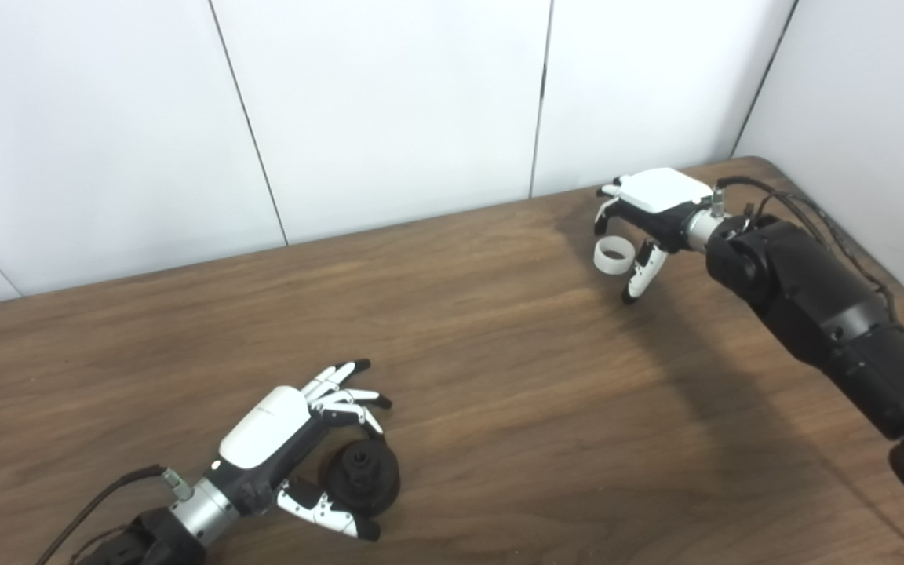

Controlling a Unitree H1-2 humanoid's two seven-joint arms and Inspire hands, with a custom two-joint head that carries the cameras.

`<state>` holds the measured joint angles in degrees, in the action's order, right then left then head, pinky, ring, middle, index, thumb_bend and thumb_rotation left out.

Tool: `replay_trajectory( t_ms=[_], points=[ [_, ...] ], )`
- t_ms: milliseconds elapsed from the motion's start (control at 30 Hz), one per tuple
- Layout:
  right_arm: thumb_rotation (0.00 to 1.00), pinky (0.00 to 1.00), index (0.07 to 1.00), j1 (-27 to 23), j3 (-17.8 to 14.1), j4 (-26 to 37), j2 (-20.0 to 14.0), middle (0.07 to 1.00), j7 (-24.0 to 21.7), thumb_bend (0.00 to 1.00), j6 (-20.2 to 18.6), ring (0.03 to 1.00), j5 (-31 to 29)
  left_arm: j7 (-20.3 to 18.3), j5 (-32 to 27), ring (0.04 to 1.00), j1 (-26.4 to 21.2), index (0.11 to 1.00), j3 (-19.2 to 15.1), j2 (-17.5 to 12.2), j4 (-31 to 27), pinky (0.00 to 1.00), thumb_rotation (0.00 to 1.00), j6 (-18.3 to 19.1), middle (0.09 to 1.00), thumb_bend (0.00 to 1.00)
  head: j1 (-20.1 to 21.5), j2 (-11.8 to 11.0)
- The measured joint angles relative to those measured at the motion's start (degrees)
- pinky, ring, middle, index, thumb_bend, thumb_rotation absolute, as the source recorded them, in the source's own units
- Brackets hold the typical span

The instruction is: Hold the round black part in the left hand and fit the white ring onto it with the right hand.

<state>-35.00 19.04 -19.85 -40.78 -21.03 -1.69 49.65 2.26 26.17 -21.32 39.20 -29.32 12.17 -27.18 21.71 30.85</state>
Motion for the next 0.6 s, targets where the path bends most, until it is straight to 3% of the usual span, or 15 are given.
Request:
replay_trajectory(
  t_ms=[600],
  points=[
    [0.25,1.00,0.709,-1.07,-0.08,0.49,-0.45,0.955,-6.50,0.99,-0.86,1.000,-0.21,-0.80,0.58,1.000,0.89,0.481,-1.45,0.64,-0.51,1.00,0.06,-0.01,0.799,0.52,0.09,0.44]
  ],
)
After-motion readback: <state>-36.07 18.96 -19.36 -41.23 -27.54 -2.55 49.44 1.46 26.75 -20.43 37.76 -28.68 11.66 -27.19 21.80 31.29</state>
